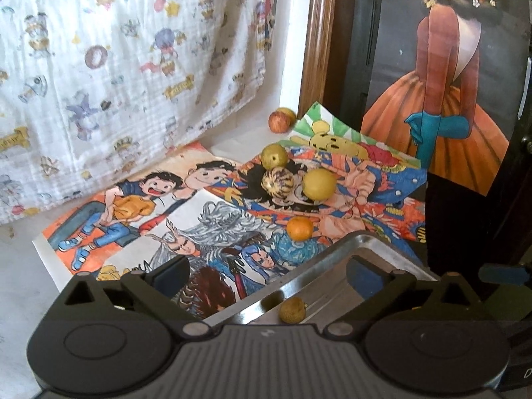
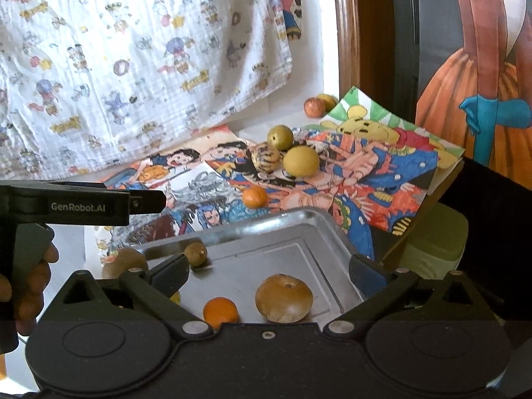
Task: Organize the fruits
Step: 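Move both tools away from the tray back to the fruit pile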
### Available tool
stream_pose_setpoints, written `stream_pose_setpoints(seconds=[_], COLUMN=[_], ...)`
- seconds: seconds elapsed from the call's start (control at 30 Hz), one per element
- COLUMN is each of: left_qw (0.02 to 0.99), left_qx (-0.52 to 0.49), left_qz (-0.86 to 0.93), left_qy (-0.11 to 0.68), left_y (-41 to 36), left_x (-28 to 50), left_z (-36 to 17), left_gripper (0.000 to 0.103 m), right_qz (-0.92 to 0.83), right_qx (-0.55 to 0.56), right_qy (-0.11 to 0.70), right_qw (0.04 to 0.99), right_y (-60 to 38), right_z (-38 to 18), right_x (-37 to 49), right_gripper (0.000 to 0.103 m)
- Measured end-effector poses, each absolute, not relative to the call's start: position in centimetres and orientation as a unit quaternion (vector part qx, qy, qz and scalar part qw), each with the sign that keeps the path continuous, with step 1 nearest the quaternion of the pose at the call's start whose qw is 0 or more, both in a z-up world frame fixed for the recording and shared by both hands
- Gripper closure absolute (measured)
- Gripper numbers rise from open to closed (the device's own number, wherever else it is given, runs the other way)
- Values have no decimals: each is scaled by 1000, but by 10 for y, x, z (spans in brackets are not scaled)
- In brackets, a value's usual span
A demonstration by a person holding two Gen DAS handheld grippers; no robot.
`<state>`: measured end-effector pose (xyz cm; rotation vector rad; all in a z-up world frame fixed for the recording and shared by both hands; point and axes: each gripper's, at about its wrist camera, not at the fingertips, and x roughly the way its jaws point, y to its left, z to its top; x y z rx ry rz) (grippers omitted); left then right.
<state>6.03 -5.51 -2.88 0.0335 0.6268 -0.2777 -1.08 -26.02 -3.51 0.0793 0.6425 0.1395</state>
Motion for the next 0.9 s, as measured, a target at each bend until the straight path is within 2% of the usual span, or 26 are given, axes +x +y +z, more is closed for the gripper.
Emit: stream_pose_setpoints(seconds=[0.53,0.9], left_qw=[961,958], left_qx=[7,9], left_qz=[-119,-109], left_qy=[249,267], left_y=[-33,-30], left_x=[34,68], left_z=[12,-3], left_gripper=[1,1], right_qz=[70,53], right_qx=[46,62], right_qy=[254,270], right_qw=[964,959], right_y=[-263,-284], right_z=[11,-1], right_x=[-47,-15], right_gripper=[1,1])
